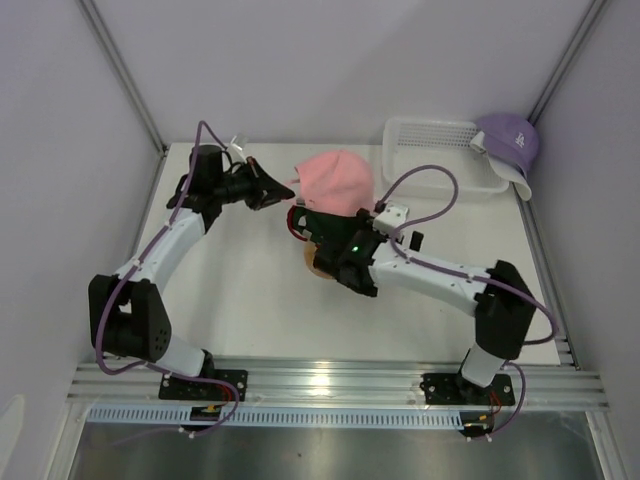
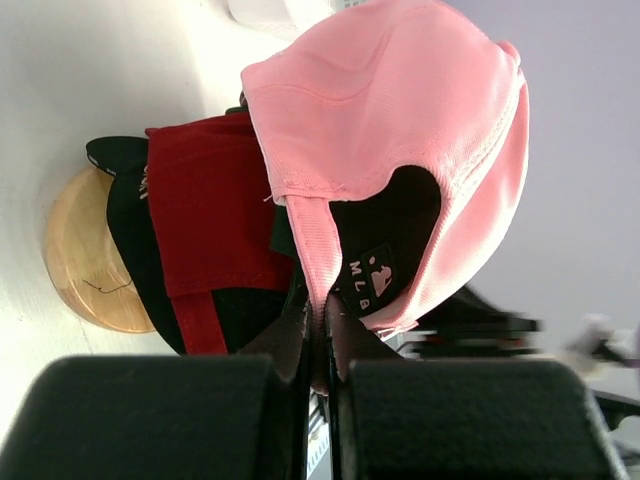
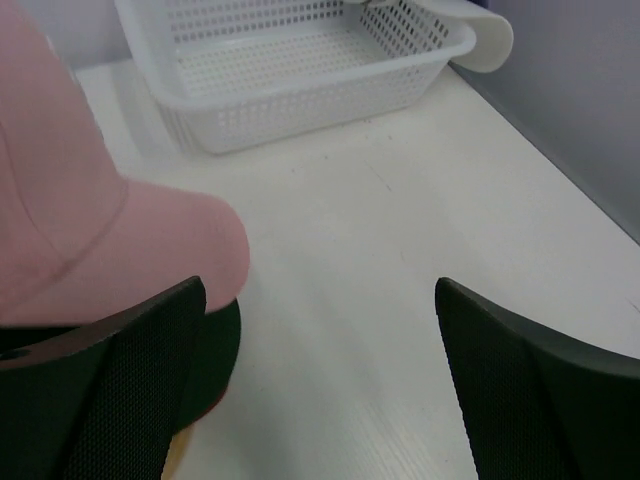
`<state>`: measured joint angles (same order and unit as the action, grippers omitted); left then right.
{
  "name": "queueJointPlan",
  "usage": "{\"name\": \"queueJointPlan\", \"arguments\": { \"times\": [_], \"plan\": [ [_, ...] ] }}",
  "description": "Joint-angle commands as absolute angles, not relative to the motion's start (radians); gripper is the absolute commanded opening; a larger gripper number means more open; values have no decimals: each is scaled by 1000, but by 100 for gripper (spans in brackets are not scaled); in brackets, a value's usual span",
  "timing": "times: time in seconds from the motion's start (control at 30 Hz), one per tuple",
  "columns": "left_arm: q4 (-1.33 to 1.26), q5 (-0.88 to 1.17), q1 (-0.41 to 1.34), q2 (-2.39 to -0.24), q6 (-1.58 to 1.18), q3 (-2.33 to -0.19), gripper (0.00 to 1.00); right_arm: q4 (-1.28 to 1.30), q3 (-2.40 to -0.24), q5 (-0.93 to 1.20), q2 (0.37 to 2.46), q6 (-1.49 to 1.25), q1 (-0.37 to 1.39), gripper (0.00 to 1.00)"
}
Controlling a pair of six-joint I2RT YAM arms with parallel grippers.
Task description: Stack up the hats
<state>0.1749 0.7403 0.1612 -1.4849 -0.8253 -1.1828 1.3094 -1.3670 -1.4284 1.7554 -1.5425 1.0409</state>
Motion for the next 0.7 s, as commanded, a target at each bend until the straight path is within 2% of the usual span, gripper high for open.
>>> {"name": "queueJointPlan", "arguments": {
  "times": [0.0,0.07,0.13,0.17,0.2,0.23,0.33,0.37,0.47,0.53,0.6,0.67],
  "plan": [
    [167,770,155,-1470,-767,-1177,1,1513,-1472,-1625,1587,-1495,1019,99],
    [181,773,161,-1470,-753,-1186,1,1509,-1581,-1611,1546,-1436,1014,99],
    [202,761,166,-1467,-727,-1190,1,1352,-1658,-1582,1511,-1128,1008,100],
    [215,756,175,-1462,-715,-1209,1,1194,-1681,-1536,1496,-903,991,99],
    [225,749,179,-1460,-692,-1215,1,768,-1657,-1425,1476,-367,964,99],
    [247,746,184,-1459,-681,-1219,1,653,-1631,-1033,1416,-271,884,99],
    [278,723,201,-1445,-641,-1250,1,445,-1552,-569,1313,-303,734,99],
    [308,695,210,-1437,-624,-1253,1,439,-1565,-549,1302,-322,666,99],
    [353,644,236,-1411,-575,-1270,2,393,-1565,-546,1244,-328,606,100],
    [365,626,247,-1402,-557,-1285,2,358,-1513,-433,1203,-371,539,99],
    [379,621,255,-1402,-551,-1293,2,348,-1451,-270,1142,-516,390,99],
    [379,617,258,-1397,-546,-1292,2,304,-1300,-154,1068,-698,274,99]
  ]
}}
